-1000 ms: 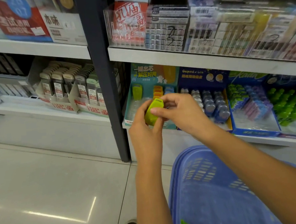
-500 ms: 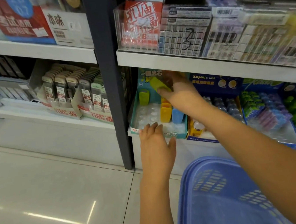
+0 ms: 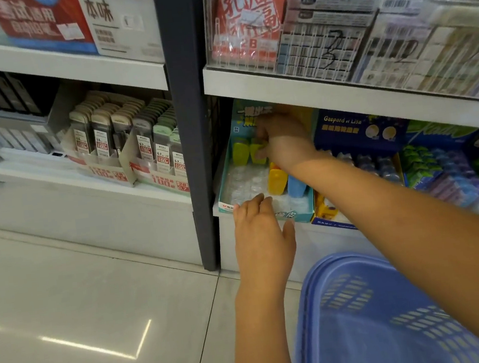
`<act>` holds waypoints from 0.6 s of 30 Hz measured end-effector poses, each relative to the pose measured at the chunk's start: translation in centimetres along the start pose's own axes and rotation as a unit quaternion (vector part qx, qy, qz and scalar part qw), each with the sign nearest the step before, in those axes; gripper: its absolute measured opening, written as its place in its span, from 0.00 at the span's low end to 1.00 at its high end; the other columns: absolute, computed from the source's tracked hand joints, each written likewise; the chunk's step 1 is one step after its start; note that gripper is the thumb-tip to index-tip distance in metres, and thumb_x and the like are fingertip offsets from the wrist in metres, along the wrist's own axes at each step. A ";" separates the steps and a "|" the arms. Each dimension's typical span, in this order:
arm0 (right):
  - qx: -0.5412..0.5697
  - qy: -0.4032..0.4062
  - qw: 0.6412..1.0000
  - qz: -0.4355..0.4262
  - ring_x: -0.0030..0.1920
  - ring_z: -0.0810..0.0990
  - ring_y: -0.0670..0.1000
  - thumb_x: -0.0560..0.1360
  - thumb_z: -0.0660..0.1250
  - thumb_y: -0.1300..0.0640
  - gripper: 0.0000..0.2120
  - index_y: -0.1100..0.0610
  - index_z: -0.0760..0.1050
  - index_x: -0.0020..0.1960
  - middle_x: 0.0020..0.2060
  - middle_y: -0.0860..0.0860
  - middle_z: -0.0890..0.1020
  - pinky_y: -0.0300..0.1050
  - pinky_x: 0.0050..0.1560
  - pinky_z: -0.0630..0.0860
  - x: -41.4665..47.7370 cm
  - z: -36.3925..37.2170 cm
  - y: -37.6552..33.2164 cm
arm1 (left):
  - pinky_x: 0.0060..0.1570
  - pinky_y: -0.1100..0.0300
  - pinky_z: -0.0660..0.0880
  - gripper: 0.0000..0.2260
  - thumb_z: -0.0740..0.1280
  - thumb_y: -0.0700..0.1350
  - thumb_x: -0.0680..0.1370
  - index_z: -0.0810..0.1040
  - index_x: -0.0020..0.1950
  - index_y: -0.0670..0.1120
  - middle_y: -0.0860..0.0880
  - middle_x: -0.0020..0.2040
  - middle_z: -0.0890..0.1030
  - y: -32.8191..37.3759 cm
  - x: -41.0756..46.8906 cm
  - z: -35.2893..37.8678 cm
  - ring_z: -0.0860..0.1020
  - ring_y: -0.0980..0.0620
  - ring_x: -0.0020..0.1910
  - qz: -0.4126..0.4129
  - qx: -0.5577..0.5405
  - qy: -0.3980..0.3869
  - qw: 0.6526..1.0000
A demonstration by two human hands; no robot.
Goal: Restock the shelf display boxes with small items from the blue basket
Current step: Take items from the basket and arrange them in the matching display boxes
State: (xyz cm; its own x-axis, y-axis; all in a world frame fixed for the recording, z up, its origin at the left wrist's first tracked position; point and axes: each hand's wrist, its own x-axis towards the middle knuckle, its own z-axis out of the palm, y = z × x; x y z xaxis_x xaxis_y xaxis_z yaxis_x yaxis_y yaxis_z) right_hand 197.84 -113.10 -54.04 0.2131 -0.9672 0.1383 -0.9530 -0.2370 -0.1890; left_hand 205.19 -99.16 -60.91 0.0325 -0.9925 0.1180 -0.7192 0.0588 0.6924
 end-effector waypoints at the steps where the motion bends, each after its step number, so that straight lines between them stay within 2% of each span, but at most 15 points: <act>1: -0.007 0.010 1.000 0.001 0.54 0.76 0.59 0.70 0.72 0.61 0.13 0.62 0.75 0.53 0.51 0.59 0.78 0.42 0.42 0.66 0.0 -0.1 0.1 | 0.74 0.55 0.53 0.23 0.64 0.50 0.79 0.66 0.72 0.45 0.49 0.73 0.66 0.0 -0.1 0.0 0.59 0.50 0.72 0.001 -0.002 0.001 1.000; 3: 0.004 0.000 1.000 0.022 0.53 0.78 0.58 0.73 0.69 0.60 0.11 0.64 0.77 0.53 0.46 0.56 0.79 0.42 0.40 0.67 0.0 -0.5 0.3 | 0.74 0.55 0.54 0.23 0.64 0.50 0.78 0.66 0.72 0.45 0.49 0.73 0.66 -0.1 -0.1 0.0 0.59 0.50 0.72 0.002 -0.007 0.005 1.000; 5: 0.012 -0.032 0.998 0.048 0.53 0.78 0.57 0.74 0.67 0.60 0.10 0.64 0.78 0.53 0.45 0.55 0.80 0.40 0.43 0.69 0.1 -1.0 0.0 | 0.74 0.55 0.54 0.24 0.64 0.50 0.78 0.66 0.72 0.44 0.49 0.72 0.66 -0.1 -0.1 0.0 0.59 0.50 0.72 0.002 -0.007 0.006 1.000; 7: 0.005 -0.025 0.998 0.062 0.48 0.76 0.56 0.75 0.63 0.62 0.06 0.65 0.77 0.45 0.42 0.56 0.77 0.36 0.39 0.67 0.1 -1.1 -0.3 | 0.75 0.55 0.53 0.24 0.64 0.50 0.78 0.66 0.72 0.44 0.48 0.72 0.66 0.0 -0.1 0.0 0.59 0.49 0.72 0.003 -0.006 0.008 1.000; 9: -0.024 -0.017 0.998 0.064 0.44 0.73 0.55 0.75 0.58 0.65 0.10 0.62 0.71 0.35 0.34 0.54 0.72 0.36 0.32 0.60 -0.8 -1.2 -1.0 | 0.75 0.55 0.52 0.23 0.64 0.49 0.78 0.66 0.72 0.44 0.48 0.72 0.66 0.0 -0.2 0.0 0.59 0.49 0.72 0.004 -0.007 0.007 1.000; 10: -0.046 -0.008 0.998 0.052 0.45 0.74 0.56 0.75 0.57 0.66 0.10 0.63 0.71 0.36 0.36 0.56 0.74 0.37 0.34 0.61 -1.3 -1.0 -1.2 | 0.75 0.55 0.51 0.23 0.64 0.49 0.78 0.66 0.72 0.44 0.48 0.72 0.66 0.0 -0.2 0.0 0.59 0.49 0.72 0.004 -0.007 0.005 1.000; 11: -0.059 0.003 0.998 0.038 0.48 0.76 0.59 0.75 0.57 0.67 0.09 0.65 0.75 0.41 0.41 0.59 0.78 0.39 0.39 0.65 -1.9 -0.9 -1.5 | 0.75 0.55 0.51 0.23 0.64 0.50 0.79 0.66 0.72 0.44 0.48 0.73 0.66 -0.1 -0.1 0.0 0.58 0.49 0.72 0.004 -0.006 0.002 1.000; 13: -0.085 -0.002 0.996 0.017 0.55 0.76 0.62 0.75 0.58 0.68 0.10 0.68 0.76 0.51 0.52 0.63 0.78 0.46 0.49 0.71 -2.2 -0.6 -1.7 | 0.75 0.55 0.52 0.23 0.64 0.50 0.79 0.66 0.72 0.45 0.49 0.73 0.66 -0.2 -0.1 0.0 0.58 0.50 0.72 0.003 -0.002 0.001 1.000; 18: -0.124 -0.017 0.992 -0.006 0.60 0.72 0.61 0.75 0.64 0.61 0.11 0.65 0.76 0.55 0.58 0.61 0.75 0.46 0.58 0.69 -1.4 -0.4 -0.7 | 0.74 0.57 0.47 0.23 0.64 0.50 0.78 0.67 0.72 0.44 0.48 0.72 0.66 -0.2 0.1 0.0 0.59 0.49 0.72 0.005 0.007 -0.002 1.000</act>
State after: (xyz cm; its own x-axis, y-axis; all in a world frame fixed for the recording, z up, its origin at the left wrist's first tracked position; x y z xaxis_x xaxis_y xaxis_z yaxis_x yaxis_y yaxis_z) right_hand 198.11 -111.56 -53.70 0.2279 -0.9680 0.1046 -0.9731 -0.2228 0.0584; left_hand 205.32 -99.31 -60.98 0.0231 -0.9922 0.1221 -0.7290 0.0668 0.6813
